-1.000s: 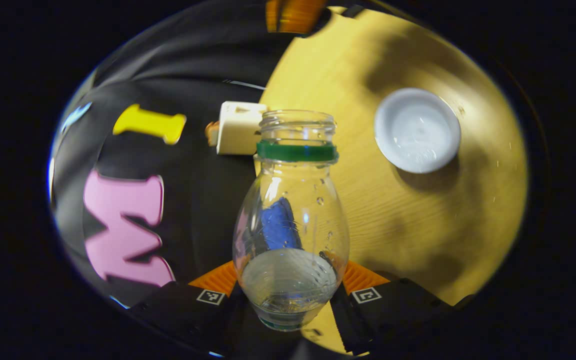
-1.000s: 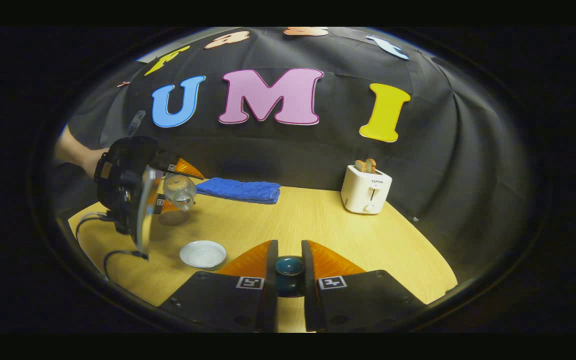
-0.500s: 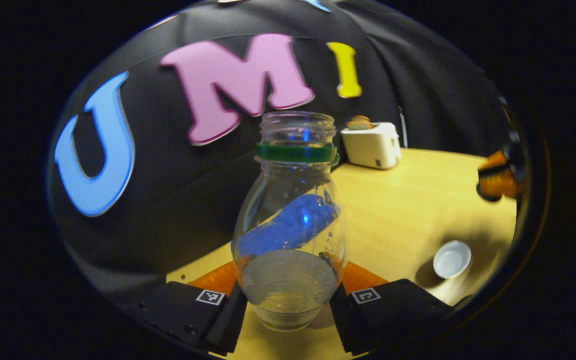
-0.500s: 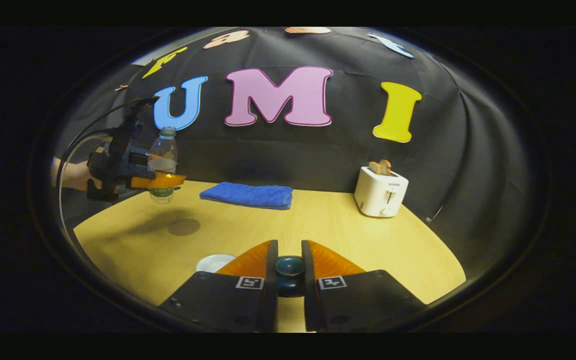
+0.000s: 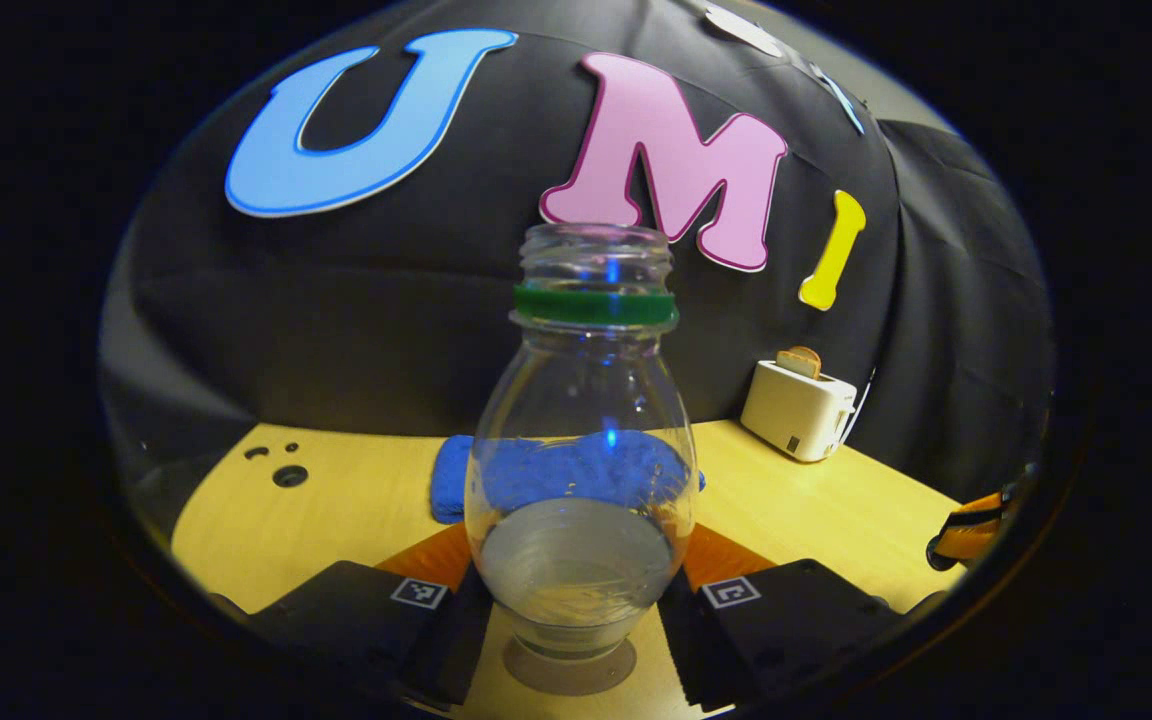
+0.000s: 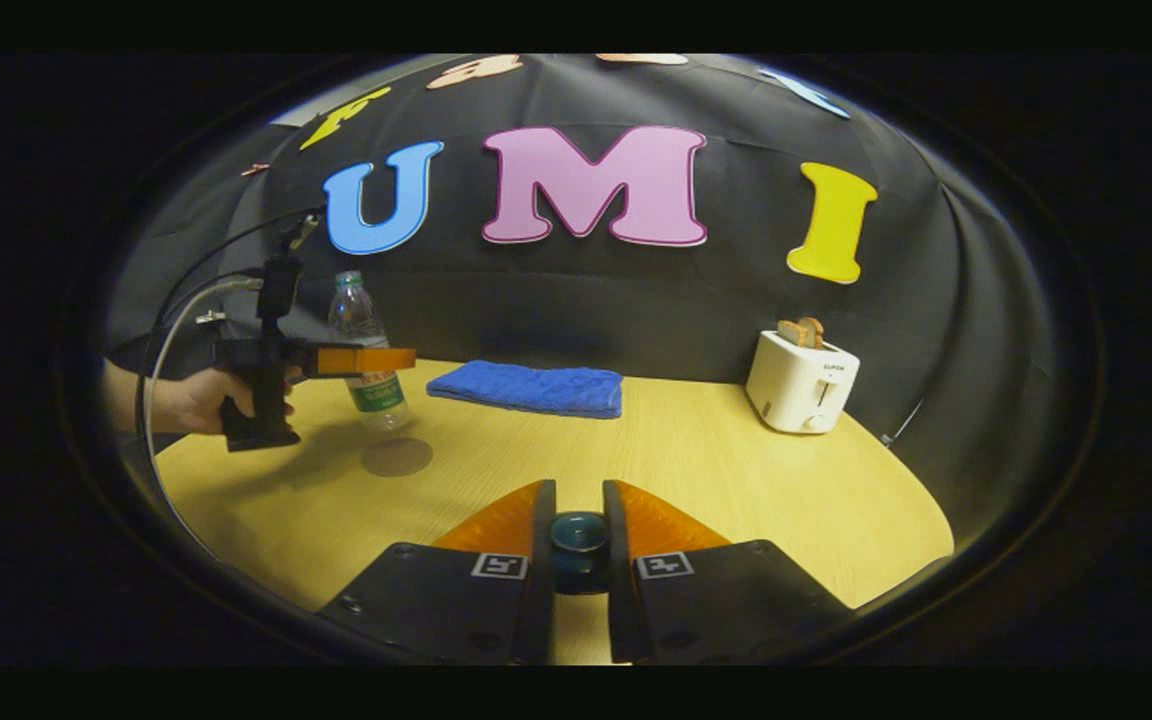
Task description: Open the teacup lid with one hand, grasp the water bottle and pour water into the teacup with the other hand; after pouring, place the water bottle on the coaster and then close the teacup lid.
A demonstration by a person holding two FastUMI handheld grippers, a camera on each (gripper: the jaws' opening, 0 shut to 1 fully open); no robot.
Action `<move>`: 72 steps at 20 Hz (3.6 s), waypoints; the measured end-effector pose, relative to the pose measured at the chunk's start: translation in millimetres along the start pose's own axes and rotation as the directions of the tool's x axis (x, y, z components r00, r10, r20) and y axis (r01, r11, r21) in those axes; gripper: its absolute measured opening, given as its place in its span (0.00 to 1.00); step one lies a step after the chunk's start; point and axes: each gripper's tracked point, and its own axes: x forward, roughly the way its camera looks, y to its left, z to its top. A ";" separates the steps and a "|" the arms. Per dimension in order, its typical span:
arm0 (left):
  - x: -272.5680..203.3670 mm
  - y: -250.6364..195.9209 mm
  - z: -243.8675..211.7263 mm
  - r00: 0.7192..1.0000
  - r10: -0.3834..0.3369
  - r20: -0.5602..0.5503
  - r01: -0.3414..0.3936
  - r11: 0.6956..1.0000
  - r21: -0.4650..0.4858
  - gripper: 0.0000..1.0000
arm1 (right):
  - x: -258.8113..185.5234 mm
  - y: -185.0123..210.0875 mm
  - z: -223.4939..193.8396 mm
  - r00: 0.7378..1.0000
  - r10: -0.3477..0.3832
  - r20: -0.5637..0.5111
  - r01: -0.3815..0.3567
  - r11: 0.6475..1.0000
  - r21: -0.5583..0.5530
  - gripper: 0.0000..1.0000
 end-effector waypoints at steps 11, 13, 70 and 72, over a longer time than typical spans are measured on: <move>3.5 -2.2 -37.1 1.000 -0.007 -0.023 0.008 0.999 0.046 0.78 | 15.2 26.8 -6.0 0.999 0.053 -0.011 -0.053 0.998 -0.018 0.20; 0.5 -9.5 -41.3 0.999 -0.027 -0.039 0.029 0.998 0.048 0.78 | 15.8 30.2 -6.0 0.998 0.060 -0.012 -0.060 0.998 -0.022 0.20; -248.1 -86.0 90.8 0.940 0.332 0.078 -0.336 0.941 0.047 0.95 | -57.7 -0.1 102.1 0.995 0.042 0.088 -0.041 0.999 -0.018 0.98; -265.9 -102.6 116.4 0.933 0.337 0.129 -0.345 0.937 0.047 0.95 | -80.6 -10.8 130.1 0.991 0.030 0.129 -0.027 0.999 -0.025 0.98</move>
